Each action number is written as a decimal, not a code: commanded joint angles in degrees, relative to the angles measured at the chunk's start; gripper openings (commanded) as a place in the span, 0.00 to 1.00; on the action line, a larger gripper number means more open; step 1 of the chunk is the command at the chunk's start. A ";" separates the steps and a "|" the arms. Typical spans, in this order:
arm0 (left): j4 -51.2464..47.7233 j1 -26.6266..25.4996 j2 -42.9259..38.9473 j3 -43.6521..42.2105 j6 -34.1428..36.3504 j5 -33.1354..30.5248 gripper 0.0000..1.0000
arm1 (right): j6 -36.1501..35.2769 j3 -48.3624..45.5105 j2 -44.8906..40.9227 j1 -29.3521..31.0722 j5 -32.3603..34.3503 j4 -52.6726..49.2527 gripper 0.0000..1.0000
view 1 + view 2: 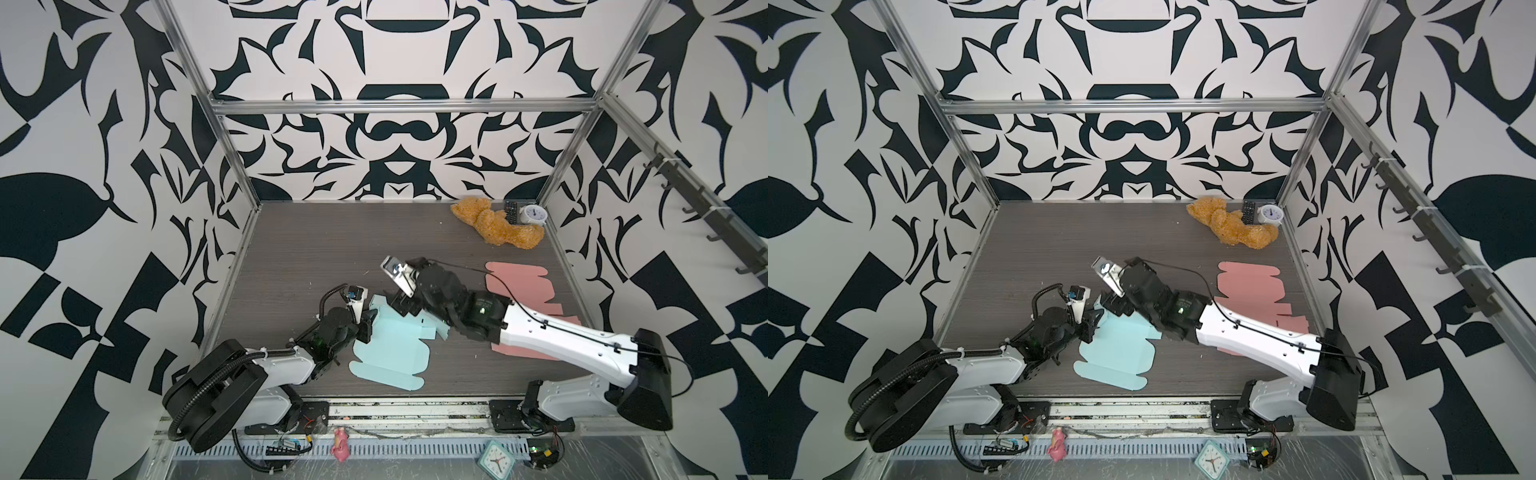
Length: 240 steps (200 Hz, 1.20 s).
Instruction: Fold the paper box
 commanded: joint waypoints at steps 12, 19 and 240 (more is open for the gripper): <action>-0.07 -0.43 0.39 0.37 1.04 -1.54 0.22 | 15.48 4.61 5.53 -4.66 -13.28 -11.10 0.89; -0.07 -0.60 0.47 0.51 1.12 -1.70 0.22 | 16.39 4.55 6.37 -5.18 -14.42 -11.27 0.89; -0.07 -4.30 1.72 0.72 2.81 -7.68 0.20 | 29.03 -8.90 13.23 -9.53 -37.96 6.42 0.51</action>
